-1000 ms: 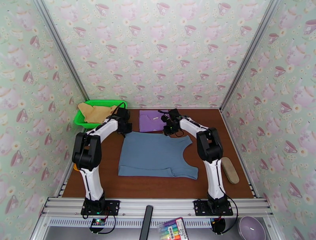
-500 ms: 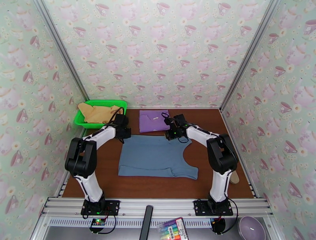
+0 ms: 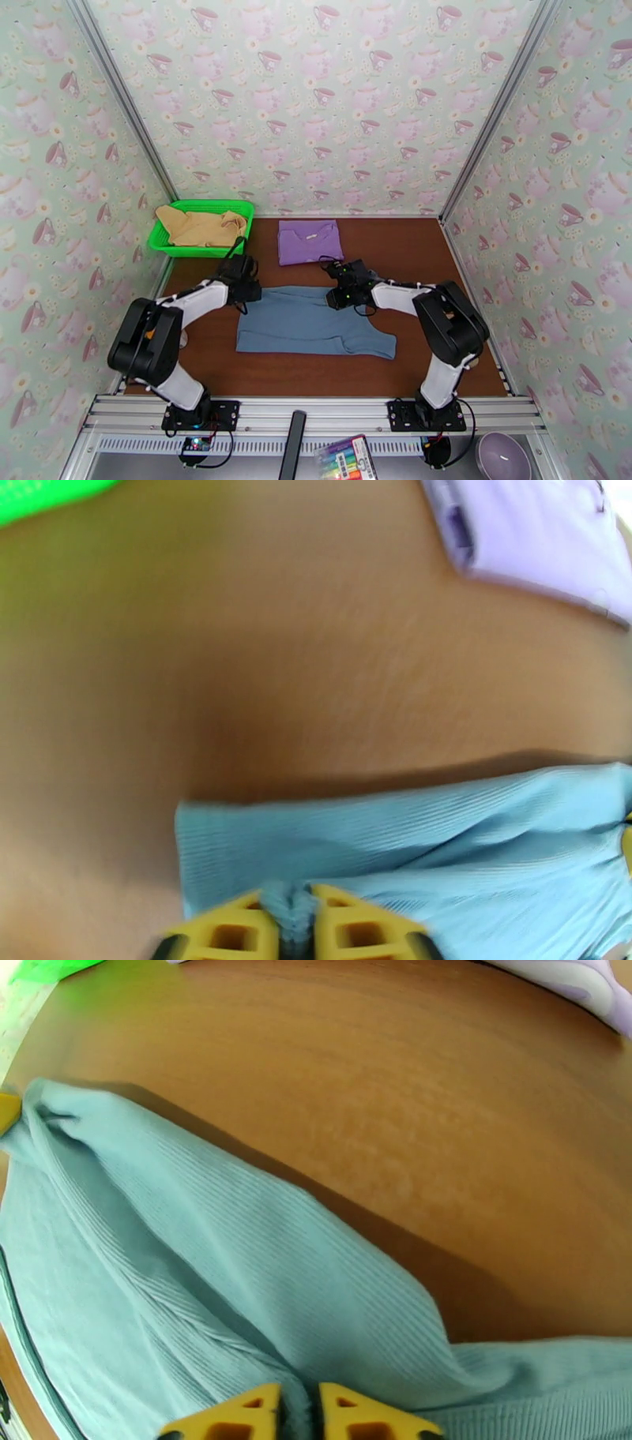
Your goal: Fold and stack the mixed laundry pile
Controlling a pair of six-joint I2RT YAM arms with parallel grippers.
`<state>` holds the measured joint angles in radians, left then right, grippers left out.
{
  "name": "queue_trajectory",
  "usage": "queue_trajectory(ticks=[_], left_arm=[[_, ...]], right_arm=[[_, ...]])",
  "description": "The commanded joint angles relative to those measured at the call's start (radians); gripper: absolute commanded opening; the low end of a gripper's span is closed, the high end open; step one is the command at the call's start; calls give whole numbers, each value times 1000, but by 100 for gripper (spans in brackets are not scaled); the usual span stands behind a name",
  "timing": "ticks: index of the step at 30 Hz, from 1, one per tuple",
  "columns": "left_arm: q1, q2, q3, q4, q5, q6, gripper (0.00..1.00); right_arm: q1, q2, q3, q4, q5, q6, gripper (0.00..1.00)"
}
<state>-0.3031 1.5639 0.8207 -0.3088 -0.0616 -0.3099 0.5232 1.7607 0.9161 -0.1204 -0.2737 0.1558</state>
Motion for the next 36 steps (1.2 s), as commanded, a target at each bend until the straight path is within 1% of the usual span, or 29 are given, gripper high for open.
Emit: queue_trajectory(ticks=[1,3,6,8,10,11,12,13,14,15,16,17,19,24,29,30,33,36], left_arm=[[-41,-141,-66,60,-116,-72,46],[-57,-216,-87,31,-158,-74,53],[-58,-289,-77,-28,-203,-58,57],[-55,-304,-60,-59,-212,-44,56],[-53,-293,-42,-61,-202,-34,53],[-50,-273,-29,-52,-189,-31,48],[-48,-242,-13,-43,-175,-29,38],[-42,-208,8,-39,-162,-26,26],[-37,-158,38,-39,-152,-25,13],[-32,-109,69,-45,-144,-20,5],[-27,-52,108,-52,-138,-14,0],[-24,2,144,-56,-136,-9,0],[-18,81,199,-57,-127,0,0],[-10,168,228,-56,-141,21,0],[-6,150,184,-63,-155,34,0],[-7,136,147,-58,-150,34,0],[-15,79,95,-59,-146,24,0],[-19,38,57,-75,-114,-1,0]], right_arm=[[3,-113,-67,26,116,51,33],[2,-181,-97,7,163,65,38],[3,-248,-97,-51,218,73,40],[3,-259,-73,-84,228,74,40],[3,-235,-34,-103,212,76,40],[3,-212,-3,-108,192,76,38],[2,-178,31,-113,172,78,34],[3,-150,60,-119,155,82,30],[2,-108,99,-129,139,85,23],[3,-75,128,-135,121,88,16],[2,-40,156,-139,102,93,10],[3,-14,176,-138,86,99,5],[2,25,195,-133,60,109,0],[4,59,162,-108,1,133,0],[4,42,60,-53,-45,159,0],[5,33,43,-46,-48,162,0],[9,-1,-15,-33,-43,169,0],[11,-42,-70,-17,-32,179,0]])
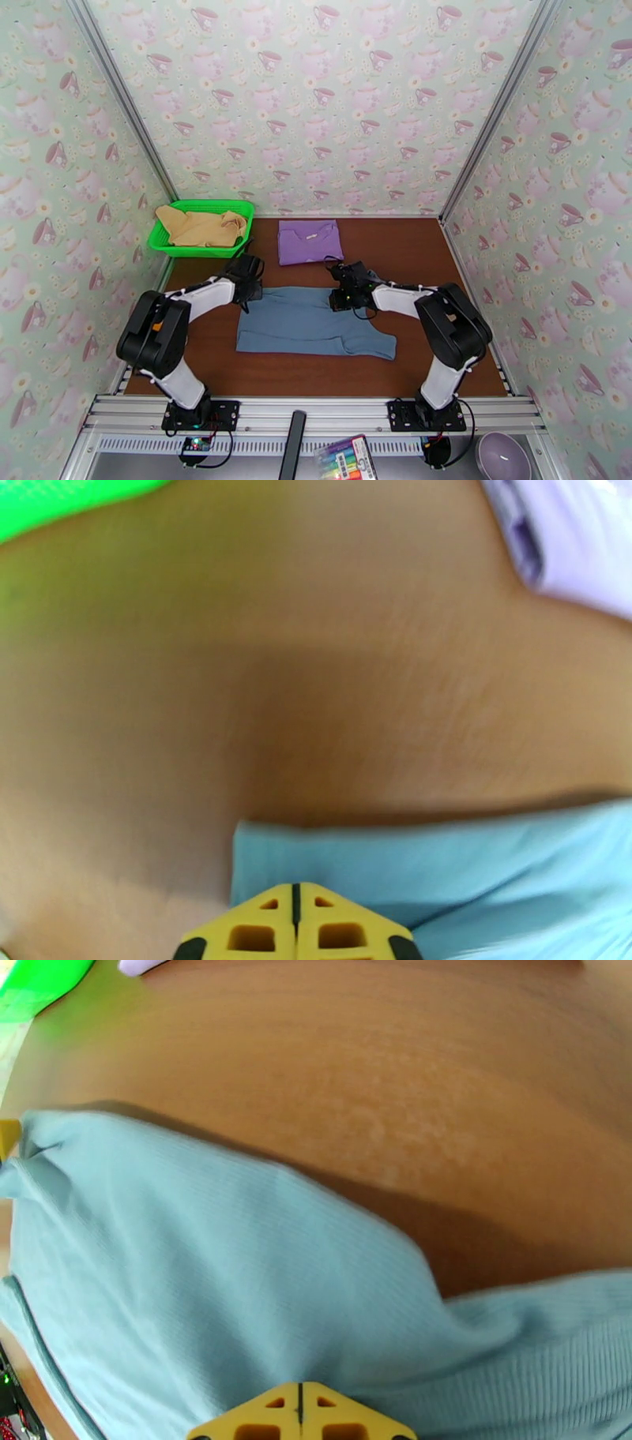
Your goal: Fold and stack the mixed laundry pile
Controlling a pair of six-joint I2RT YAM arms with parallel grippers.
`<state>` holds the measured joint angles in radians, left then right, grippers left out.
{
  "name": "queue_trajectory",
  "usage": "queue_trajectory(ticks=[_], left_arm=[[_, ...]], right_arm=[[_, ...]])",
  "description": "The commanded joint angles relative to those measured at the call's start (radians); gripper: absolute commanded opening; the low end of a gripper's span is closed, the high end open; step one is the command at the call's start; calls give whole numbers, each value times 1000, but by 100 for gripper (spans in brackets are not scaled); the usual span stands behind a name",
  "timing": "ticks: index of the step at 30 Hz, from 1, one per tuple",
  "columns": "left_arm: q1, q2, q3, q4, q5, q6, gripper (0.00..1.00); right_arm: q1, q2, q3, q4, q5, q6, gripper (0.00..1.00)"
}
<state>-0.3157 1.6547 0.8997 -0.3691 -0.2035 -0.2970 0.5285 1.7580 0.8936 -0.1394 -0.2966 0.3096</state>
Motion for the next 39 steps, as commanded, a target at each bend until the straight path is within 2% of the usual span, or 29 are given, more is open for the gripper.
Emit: queue_trajectory(ticks=[1,8,13,14,16,19,22,26,29,33,39], left_arm=[[-8,-62,-30,-27,38,-25,0],[-61,-157,-91,-80,-26,-92,0],[-77,-190,-91,-70,-33,-78,0],[-79,-190,-88,-59,-27,-70,2],[-90,-185,-77,-34,-18,-47,15],[-97,-144,-49,-20,-7,-23,22],[-97,-66,-14,-39,-4,-8,21],[-123,-16,-2,-79,1,-23,13],[-168,-24,8,-211,-85,-60,11],[-213,-76,10,-370,-205,-142,12],[-197,-75,53,-420,-279,-168,16]], right_arm=[[5,-53,-66,8,-3,28,0],[5,-92,-127,33,14,39,0],[5,-103,-145,37,24,35,0],[5,-108,-147,34,29,32,0],[5,-121,-153,21,41,27,0],[5,-141,-157,-7,70,19,0],[5,-156,-153,-41,103,11,6],[2,-171,-125,-101,163,5,16],[-10,-190,-93,-159,209,-5,23],[-48,-240,-61,-235,272,-11,32],[-114,-291,-43,-328,315,24,37]])
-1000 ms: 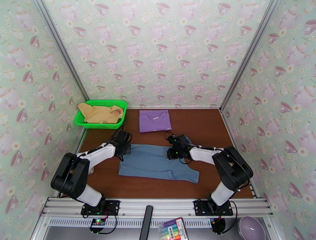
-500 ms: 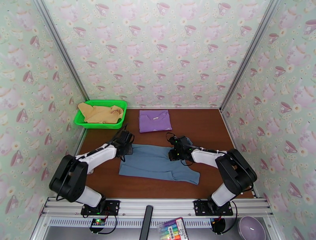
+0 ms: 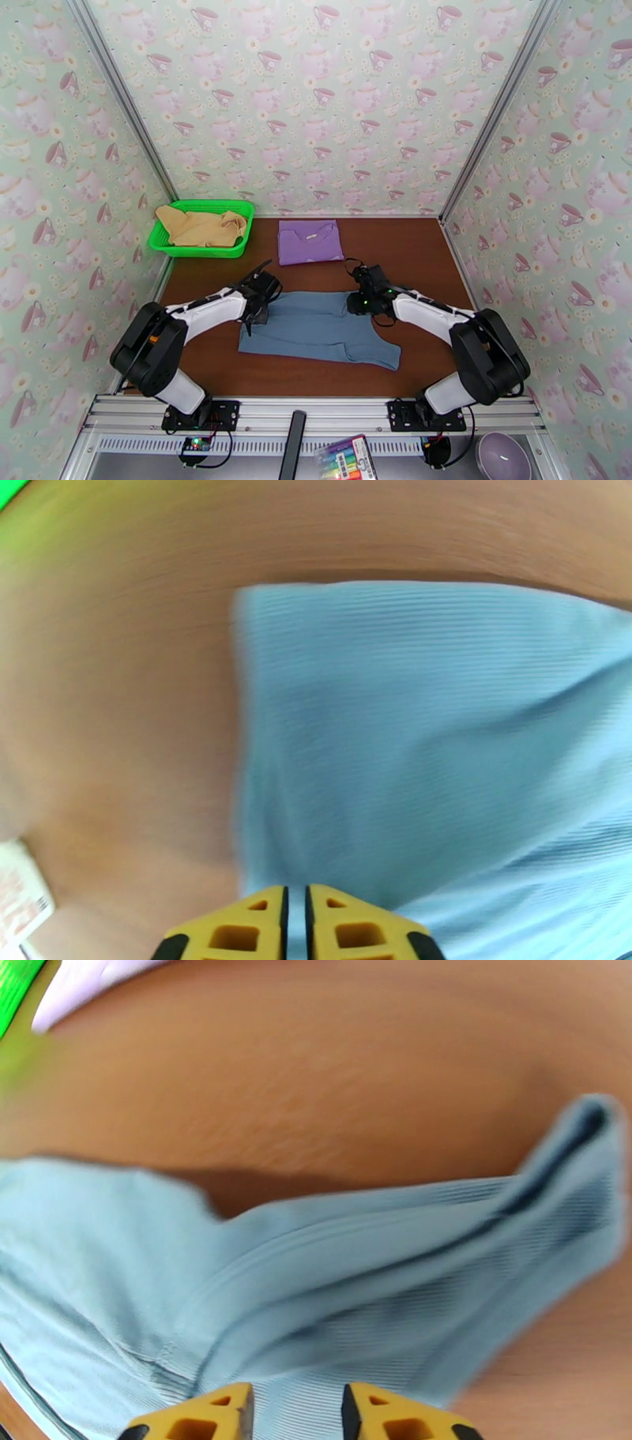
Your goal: Fold and stack the mixed laundry pile
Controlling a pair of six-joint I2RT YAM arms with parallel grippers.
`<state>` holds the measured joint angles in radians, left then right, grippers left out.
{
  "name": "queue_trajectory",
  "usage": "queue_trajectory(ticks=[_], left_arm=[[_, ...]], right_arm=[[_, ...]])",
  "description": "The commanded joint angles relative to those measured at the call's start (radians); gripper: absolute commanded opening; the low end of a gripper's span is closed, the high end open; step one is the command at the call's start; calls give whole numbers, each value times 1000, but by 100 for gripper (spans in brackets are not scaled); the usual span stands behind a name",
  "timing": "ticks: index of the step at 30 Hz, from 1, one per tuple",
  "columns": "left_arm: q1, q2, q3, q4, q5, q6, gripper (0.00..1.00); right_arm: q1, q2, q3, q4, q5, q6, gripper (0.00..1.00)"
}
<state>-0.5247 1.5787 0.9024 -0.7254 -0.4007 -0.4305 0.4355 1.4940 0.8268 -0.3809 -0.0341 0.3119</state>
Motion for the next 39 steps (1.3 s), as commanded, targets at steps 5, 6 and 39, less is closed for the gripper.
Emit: queue_trajectory(ticks=[5,6,39], left_arm=[[18,56,144,-97,-123,-27,16],[19,51,152,-93,-123,-22,16],[136,-85,190,-96,259,47,60]], right_arm=[[-63,12,29,-91,16,61,41],[-71,40,37,-72,-2,63,41],[-245,405,693,-258,36,-351,38]])
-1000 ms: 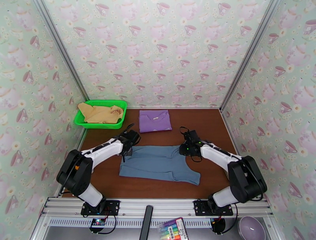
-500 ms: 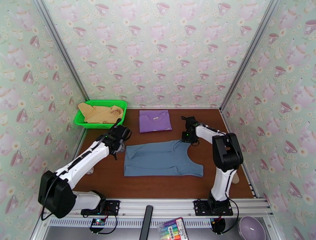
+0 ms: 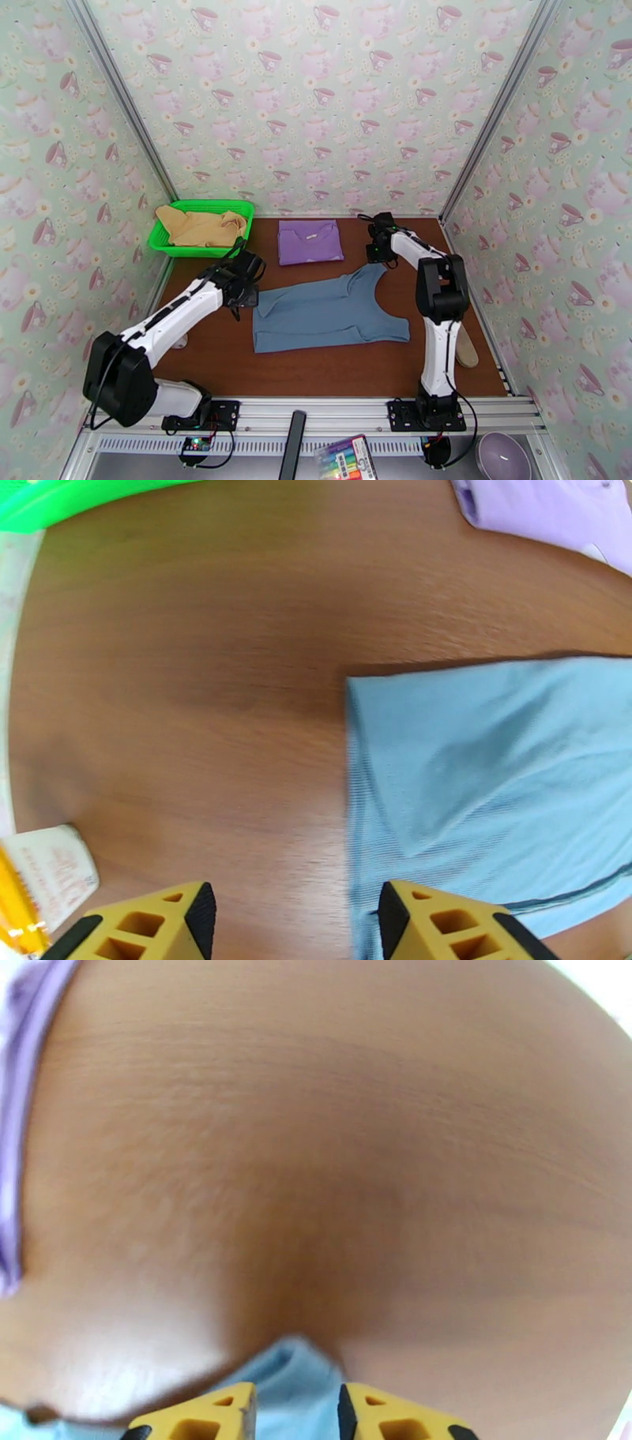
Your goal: Fold and stack the mixed laundry pile
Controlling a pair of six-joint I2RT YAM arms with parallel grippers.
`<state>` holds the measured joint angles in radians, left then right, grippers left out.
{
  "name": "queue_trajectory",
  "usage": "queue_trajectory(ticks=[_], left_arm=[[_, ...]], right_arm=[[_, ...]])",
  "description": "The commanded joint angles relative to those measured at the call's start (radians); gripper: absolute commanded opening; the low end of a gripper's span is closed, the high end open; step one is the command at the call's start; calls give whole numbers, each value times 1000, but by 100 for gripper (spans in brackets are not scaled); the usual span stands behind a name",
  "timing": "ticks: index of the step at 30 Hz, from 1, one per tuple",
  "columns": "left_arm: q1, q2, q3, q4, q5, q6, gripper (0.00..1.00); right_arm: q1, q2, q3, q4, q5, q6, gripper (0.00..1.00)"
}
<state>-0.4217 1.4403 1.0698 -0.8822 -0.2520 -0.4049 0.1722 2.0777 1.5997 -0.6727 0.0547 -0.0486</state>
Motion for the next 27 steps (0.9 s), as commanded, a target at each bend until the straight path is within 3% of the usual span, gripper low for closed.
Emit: queue_trajectory(ticks=[1,5,9,13,16,21,27], left_arm=[[50,83,29,77,146,26,60],[90,193,55,130,210,48,59],[109,290,90,177,249,64,59],[124,368,114,210,271,66,58],[128,408,115,234,291,64,58],[128,445,97,273,319,56,52],[128,445,59,307,341,53,36]], right_arm=[[39,-249,-144,45,-60,19,39],[210,-448,-323,35,-73,50,43],[500,-565,-440,30,-49,124,49],[835,-539,-449,57,32,203,55],[1013,-420,-369,57,96,232,58],[1126,-174,-191,43,133,255,60],[1135,-7,-29,31,134,292,60]])
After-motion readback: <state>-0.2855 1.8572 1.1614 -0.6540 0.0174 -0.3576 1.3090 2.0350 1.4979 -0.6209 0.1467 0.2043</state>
